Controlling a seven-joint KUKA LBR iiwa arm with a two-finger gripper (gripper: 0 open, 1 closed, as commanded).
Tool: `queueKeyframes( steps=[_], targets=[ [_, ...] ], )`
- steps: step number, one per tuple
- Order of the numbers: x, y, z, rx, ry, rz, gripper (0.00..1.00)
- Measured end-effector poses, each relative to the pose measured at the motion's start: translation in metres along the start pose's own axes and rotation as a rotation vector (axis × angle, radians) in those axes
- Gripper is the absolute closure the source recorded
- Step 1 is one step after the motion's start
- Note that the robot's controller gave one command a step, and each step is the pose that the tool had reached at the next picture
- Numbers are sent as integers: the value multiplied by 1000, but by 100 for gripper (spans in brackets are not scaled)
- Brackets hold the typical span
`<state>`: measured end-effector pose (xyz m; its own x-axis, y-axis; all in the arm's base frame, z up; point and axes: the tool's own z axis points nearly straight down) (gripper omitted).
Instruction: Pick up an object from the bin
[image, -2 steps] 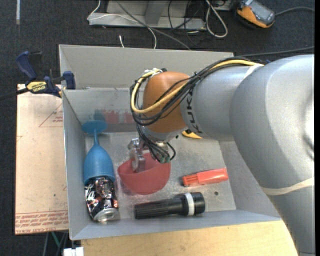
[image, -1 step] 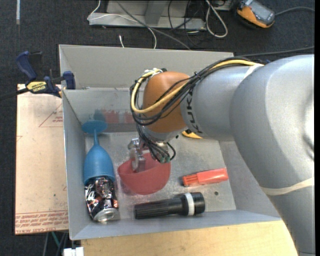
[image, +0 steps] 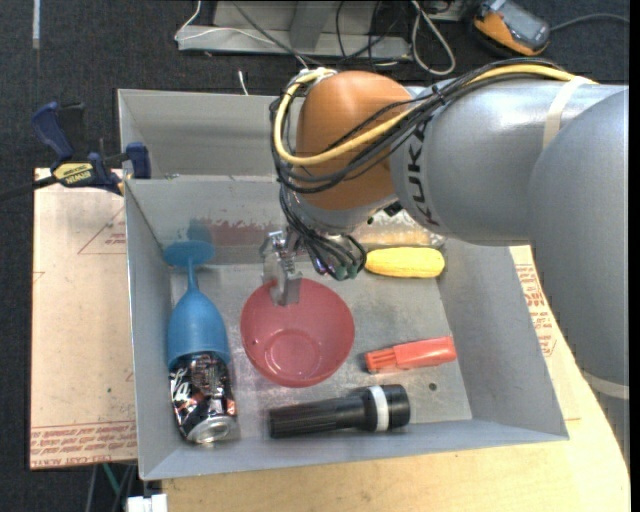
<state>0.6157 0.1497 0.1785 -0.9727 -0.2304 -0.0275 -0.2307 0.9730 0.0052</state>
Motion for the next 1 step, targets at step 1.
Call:
queueKeyframes(
  steps=[1],
  targets=[
    [11,3,-83,0,13,-10,100]
  ],
)
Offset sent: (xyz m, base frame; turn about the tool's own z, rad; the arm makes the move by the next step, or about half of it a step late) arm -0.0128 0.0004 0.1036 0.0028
